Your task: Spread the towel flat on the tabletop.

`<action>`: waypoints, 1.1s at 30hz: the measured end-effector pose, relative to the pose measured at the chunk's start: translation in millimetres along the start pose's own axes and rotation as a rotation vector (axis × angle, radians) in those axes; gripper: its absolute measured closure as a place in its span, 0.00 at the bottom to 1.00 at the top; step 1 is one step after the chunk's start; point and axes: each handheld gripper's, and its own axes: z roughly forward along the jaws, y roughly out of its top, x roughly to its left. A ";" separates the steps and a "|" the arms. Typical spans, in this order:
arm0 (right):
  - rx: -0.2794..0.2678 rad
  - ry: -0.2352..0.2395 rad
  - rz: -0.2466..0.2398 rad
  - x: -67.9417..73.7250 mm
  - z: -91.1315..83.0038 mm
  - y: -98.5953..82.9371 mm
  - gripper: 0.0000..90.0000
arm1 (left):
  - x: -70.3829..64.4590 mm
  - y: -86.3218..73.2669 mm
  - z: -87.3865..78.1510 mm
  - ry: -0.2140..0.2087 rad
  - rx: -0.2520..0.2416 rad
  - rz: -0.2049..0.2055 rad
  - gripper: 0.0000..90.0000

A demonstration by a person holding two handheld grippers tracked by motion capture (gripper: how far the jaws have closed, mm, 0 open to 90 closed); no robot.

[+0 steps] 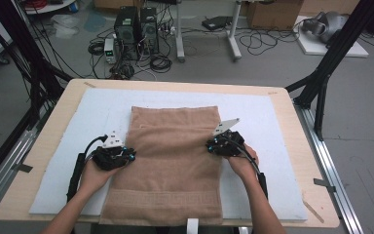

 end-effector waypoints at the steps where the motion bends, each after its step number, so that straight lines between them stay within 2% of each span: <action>1: -0.019 -0.001 0.006 -0.3 -4.0 -0.4 0.84 | 0.4 0.2 -3.4 0.005 -0.012 -0.003 0.81; 5: -0.091 0.020 0.023 4.6 -26.0 -2.1 0.78 | 1.4 -0.7 -17.3 -0.001 -0.033 0.004 0.75; 6: -0.103 0.018 0.014 8.2 -31.7 -2.4 0.77 | 1.0 -1.3 -20.2 -0.002 -0.034 0.009 0.74; 10: -0.126 0.075 -0.026 26.4 -45.0 -6.3 0.74 | -4.5 -6.3 -29.6 -0.026 -0.045 0.029 0.71; 12: -0.124 0.105 -0.038 33.1 -44.8 -9.5 0.72 | -7.5 -10.1 -30.7 -0.043 -0.043 0.034 0.70; 17: -0.074 0.177 -0.040 49.2 -30.8 -22.1 0.69 | -13.0 -22.7 -26.5 -0.081 0.010 0.039 0.67; 19: -0.045 0.182 -0.037 53.8 -23.6 -27.3 0.68 | -15.7 -27.1 -23.3 -0.102 0.032 0.034 0.67; 20: -0.037 0.186 -0.034 54.8 -20.5 -29.3 0.69 | -17.7 -29.0 -21.6 -0.098 0.039 0.040 0.67; 22: 0.000 0.172 -0.032 57.0 -11.3 -33.9 0.71 | -20.0 -30.1 -21.9 -0.092 0.026 0.040 0.72; 23: -0.031 0.178 -0.011 57.4 -10.1 -36.1 0.75 | -21.0 -30.2 -22.0 -0.093 0.023 0.040 0.77; 26: -0.054 0.190 0.021 57.8 -10.2 -39.4 0.89 | -24.2 -30.4 -22.5 -0.104 0.023 0.044 0.91; 29: -0.044 0.196 0.007 63.3 -13.1 -38.9 0.91 | -29.3 -31.1 -27.4 -0.095 0.021 0.055 0.94; 33: -0.061 0.228 -0.010 75.5 -27.5 -40.3 0.92 | -38.9 -35.2 -46.7 -0.117 -0.027 0.061 0.94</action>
